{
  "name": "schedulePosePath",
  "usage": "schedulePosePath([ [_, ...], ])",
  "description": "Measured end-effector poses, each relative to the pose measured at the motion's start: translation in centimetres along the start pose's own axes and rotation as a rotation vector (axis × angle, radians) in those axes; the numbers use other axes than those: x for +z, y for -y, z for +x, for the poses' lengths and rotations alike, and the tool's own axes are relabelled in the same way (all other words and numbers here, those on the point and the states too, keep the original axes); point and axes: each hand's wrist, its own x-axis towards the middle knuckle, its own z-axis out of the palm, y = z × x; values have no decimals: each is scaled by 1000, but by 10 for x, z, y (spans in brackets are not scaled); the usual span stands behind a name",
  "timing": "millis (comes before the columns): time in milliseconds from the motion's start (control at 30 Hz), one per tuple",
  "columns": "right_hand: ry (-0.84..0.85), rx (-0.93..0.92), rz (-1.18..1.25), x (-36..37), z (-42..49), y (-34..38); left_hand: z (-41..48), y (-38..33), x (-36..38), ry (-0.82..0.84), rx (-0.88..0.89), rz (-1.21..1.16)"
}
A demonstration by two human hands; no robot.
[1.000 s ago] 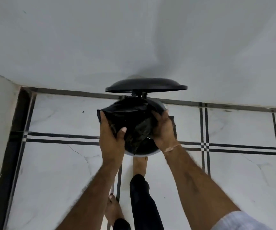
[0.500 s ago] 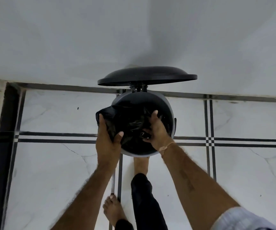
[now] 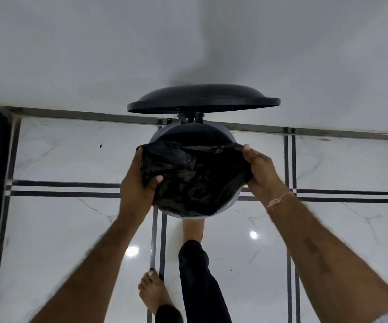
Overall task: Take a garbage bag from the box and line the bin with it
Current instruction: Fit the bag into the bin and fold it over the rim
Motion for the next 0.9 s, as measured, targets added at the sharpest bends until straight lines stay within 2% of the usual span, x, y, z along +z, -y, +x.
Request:
schedulePosePath([
  [167, 12, -190, -200, -7, 9, 0, 13, 17, -26, 24, -10, 54],
  [267, 45, -225, -277, -10, 11, -4, 12, 15, -29, 100, -68, -28],
  [333, 64, -245, -314, -10, 10, -5, 10, 8, -21, 39, -43, -22],
  [400, 82, -269, -335, -10, 8, -6, 13, -3, -14, -175, 17, 228],
  [433, 90, -282, -333, -9, 7, -5, 18, -12, -10, -245, 119, 356],
  [467, 98, -294, -326, -8, 6, -5, 26, -20, -4, -247, 236, 441],
  [533, 107, -321, -323, -7, 5, -2, 46, -35, 11, -139, 416, 572],
  [600, 114, -341, -322, -6, 3, 0, 62, -43, 26, -3, 510, 744],
  [667, 120, -351, -307, -8, 4, 1, 70, -42, 35, 131, 465, 958],
  [733, 119, -354, -291, -11, 5, 1, 71, -38, 33, 165, 358, 1101],
  [800, 106, -346, -270, -14, 7, 1, 69, -34, 25, 121, 291, 1065],
  [867, 95, -333, -256, -14, 9, 1, 65, -32, 15, 138, 183, 792],
  [900, 93, -327, -255, -13, 10, 1, 63, -33, 10, 198, 81, 602],
])
